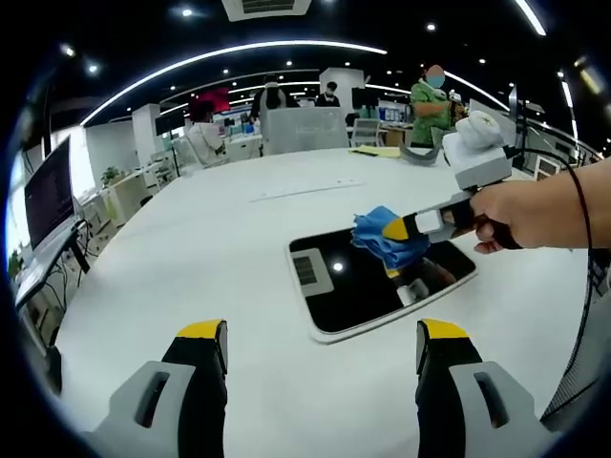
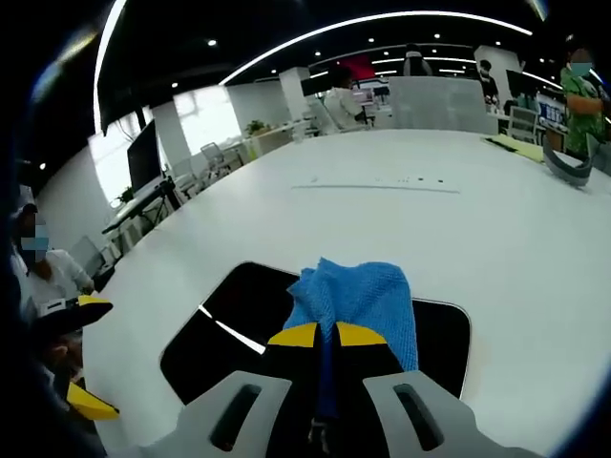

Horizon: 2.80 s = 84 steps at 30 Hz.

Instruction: Wipe the mirror surface with the cleaning cloth until all visible marks leave the cleaned area.

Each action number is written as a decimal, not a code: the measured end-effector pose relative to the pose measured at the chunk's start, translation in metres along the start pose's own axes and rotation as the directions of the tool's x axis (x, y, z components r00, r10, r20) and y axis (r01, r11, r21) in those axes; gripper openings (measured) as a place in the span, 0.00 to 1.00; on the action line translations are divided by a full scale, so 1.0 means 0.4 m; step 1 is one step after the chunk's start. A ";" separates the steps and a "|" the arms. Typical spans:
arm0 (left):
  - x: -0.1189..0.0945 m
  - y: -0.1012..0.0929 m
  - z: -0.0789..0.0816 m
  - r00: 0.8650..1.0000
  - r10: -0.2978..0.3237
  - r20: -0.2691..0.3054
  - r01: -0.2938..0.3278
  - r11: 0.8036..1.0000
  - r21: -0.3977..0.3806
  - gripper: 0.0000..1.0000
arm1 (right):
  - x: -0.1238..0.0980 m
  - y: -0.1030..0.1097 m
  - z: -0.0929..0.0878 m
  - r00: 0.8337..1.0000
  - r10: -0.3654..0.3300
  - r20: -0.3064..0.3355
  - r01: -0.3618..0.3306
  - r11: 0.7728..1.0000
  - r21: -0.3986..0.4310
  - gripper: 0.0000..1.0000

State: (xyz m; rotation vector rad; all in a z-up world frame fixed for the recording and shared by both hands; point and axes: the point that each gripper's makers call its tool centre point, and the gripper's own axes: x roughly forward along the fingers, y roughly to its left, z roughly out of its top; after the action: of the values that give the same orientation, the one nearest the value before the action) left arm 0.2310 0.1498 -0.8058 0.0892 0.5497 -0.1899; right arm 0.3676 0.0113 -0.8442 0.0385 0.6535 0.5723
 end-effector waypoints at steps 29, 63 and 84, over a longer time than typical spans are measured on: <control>-0.025 -0.013 0.011 1.000 -0.007 0.013 0.007 1.000 0.011 0.81 | -0.054 0.082 -0.056 0.998 0.062 -0.011 -0.062 0.998 -0.015 0.01; -0.020 -0.016 0.016 1.000 -0.008 0.018 0.008 1.000 0.018 0.81 | -0.078 0.123 -0.079 0.996 0.092 -0.006 -0.092 0.996 -0.023 0.01; -0.017 0.000 0.010 1.000 0.007 0.013 -0.007 1.000 -0.007 0.81 | 0.002 0.091 -0.019 0.994 0.102 -0.025 -0.103 0.994 -0.038 0.01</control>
State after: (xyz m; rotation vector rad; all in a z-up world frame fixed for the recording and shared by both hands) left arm 0.2273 0.1501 -0.7987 0.0831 0.5367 -0.1816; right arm 0.3458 0.0414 -0.8430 0.0291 0.6655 0.6852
